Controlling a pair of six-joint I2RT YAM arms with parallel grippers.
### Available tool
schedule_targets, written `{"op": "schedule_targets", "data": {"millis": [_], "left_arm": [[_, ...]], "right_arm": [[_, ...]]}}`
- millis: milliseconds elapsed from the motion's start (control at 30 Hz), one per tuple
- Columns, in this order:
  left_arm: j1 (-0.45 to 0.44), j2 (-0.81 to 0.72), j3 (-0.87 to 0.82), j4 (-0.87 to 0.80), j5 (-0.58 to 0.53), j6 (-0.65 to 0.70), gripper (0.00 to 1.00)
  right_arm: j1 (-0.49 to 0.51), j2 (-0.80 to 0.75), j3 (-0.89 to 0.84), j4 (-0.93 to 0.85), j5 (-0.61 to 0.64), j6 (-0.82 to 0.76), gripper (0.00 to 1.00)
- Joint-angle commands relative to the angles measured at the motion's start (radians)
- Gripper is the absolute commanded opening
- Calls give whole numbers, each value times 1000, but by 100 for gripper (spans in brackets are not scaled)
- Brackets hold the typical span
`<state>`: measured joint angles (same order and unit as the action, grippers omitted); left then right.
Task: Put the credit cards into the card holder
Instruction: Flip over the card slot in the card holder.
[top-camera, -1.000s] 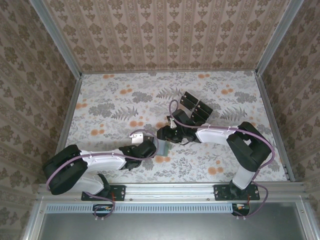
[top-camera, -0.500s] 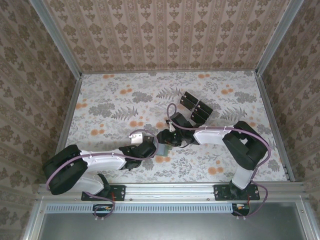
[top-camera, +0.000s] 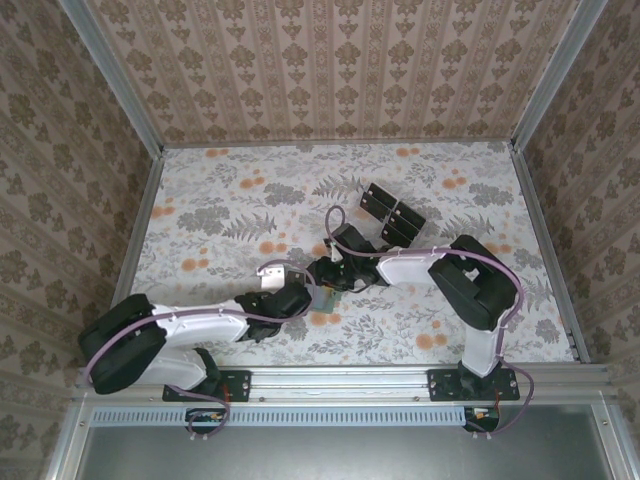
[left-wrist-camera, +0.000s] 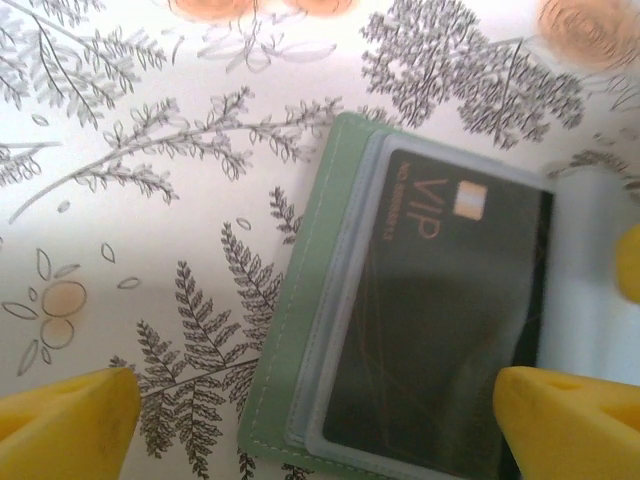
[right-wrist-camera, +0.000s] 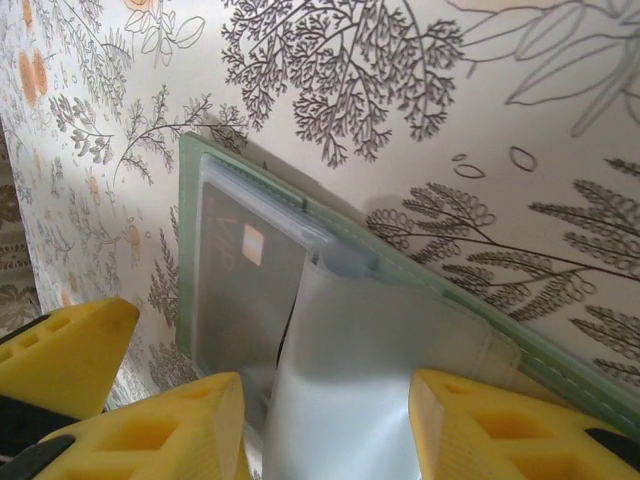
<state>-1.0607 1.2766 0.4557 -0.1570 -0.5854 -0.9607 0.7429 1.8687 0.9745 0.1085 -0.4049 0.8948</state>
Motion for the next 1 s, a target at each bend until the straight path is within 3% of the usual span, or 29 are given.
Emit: {"op": "schedule_targets", "data": {"millis": [0, 433, 767, 967], "left_arm": [[-7, -49, -14, -51, -52, 42, 100], [-3, -66, -26, -39, -75, 118, 100], [5, 26, -25, -12, -79, 108, 100], [7, 62, -22, -56, -96, 32, 100]], "right_arm": [[11, 36, 32, -9, -21, 15, 48], [20, 70, 90, -10, -34, 26, 48], [20, 65, 91, -16, -37, 24, 48], [19, 30, 83, -30, -34, 11, 48]]}}
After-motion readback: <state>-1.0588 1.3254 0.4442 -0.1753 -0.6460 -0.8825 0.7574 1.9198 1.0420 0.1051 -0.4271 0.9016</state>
